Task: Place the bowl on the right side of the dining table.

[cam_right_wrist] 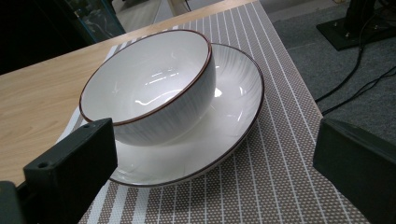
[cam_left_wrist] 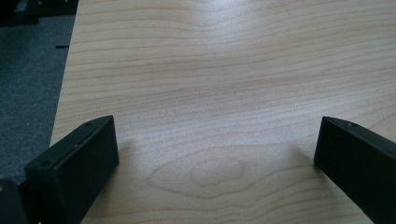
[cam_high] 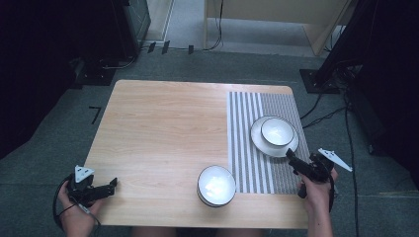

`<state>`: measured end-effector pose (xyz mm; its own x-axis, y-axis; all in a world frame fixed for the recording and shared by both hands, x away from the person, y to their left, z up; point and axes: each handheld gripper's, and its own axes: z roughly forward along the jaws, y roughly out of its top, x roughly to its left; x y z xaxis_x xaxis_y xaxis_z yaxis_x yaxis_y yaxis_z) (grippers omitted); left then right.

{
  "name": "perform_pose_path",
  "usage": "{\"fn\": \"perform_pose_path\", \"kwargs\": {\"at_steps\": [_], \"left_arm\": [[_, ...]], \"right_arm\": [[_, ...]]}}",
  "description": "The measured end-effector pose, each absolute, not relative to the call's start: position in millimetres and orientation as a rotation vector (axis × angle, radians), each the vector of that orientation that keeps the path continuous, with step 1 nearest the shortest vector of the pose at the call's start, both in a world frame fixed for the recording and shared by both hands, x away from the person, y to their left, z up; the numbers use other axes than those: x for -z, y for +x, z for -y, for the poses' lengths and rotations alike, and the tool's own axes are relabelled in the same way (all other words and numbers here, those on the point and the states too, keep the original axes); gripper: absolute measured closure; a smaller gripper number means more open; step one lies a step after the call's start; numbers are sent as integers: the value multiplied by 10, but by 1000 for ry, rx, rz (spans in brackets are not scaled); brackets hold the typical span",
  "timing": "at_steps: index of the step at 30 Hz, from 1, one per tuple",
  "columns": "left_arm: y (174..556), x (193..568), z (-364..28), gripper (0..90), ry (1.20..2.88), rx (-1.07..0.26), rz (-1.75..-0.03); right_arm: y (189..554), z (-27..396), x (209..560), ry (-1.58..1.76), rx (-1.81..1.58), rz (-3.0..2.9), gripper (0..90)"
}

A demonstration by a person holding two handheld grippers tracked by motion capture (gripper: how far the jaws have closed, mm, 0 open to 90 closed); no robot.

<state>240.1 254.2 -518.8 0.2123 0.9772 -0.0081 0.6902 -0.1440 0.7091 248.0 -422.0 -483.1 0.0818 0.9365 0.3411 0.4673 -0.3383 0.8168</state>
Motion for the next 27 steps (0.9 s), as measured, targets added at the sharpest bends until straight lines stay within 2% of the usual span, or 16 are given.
{"fn": "perform_pose_path", "kwargs": {"at_steps": [27], "left_arm": [[2415, 5187, -2543, 0, 1903, -635, -1548]], "right_arm": [[2196, 4261, 4899, 1852, -1151, -1409, 0]]}}
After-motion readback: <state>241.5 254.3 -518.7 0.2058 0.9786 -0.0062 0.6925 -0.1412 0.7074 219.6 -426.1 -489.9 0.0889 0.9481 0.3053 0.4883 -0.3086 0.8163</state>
